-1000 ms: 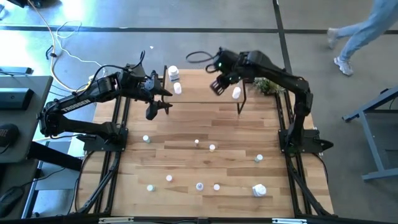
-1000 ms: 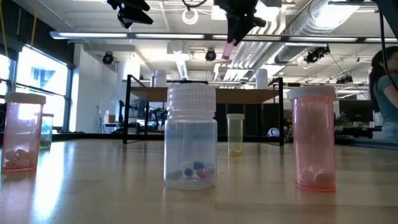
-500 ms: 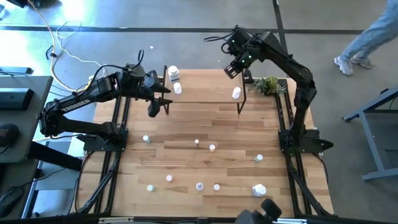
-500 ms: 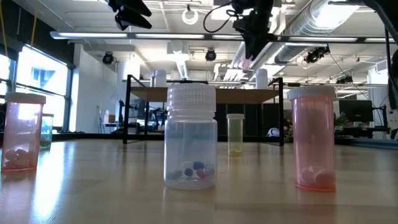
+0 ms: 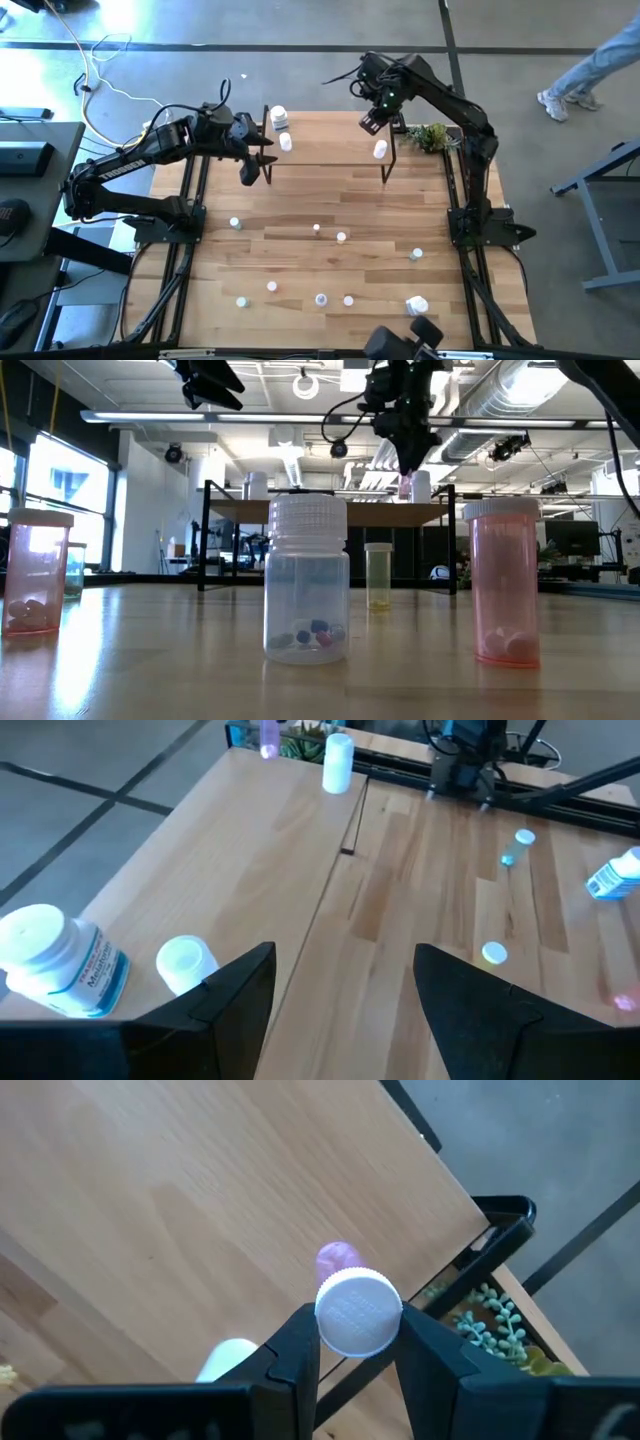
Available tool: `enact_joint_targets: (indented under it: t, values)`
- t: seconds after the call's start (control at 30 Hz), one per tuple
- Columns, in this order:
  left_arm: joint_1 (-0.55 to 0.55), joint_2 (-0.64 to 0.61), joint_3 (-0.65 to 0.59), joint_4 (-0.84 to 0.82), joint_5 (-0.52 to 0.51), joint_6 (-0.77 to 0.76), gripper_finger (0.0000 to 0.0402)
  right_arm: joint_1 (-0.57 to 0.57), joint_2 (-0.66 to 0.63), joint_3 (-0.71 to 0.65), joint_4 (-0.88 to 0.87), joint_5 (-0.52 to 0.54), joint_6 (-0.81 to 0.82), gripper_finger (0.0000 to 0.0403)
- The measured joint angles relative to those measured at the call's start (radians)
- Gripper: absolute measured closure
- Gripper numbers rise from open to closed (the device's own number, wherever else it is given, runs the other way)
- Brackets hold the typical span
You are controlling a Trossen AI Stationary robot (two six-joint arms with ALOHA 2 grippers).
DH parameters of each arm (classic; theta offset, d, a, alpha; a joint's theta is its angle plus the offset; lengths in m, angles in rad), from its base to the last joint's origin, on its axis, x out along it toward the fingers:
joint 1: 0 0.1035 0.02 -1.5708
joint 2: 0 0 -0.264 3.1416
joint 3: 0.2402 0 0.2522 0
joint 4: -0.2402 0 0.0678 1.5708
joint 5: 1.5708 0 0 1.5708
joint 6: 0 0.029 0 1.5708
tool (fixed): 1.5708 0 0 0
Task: Pick and place medicine bottles onto shelf by color
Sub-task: Put the purple pill bottle on the shelf
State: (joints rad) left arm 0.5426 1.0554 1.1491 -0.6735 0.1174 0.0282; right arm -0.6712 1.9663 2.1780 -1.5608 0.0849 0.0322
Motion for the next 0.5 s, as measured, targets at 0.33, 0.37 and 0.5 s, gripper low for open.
enact_joint_targets:
  t: [0.33, 0.37, 0.5]
  values:
    - [0.000, 0.000, 0.000, 0.010, -0.002, 0.001, 0.0172, 0.001, 0.054, -0.001, -0.009, 0.009, -0.019, 0.0309]
    - [0.000, 0.000, 0.000, 0.010, -0.002, 0.001, 0.0172, 0.001, 0.057, -0.001, -0.010, 0.012, -0.019, 0.0309]
    - [0.000, 0.000, 0.000, 0.010, -0.002, 0.001, 0.0172, 0.001, 0.059, -0.001, -0.007, 0.012, -0.037, 0.0308]
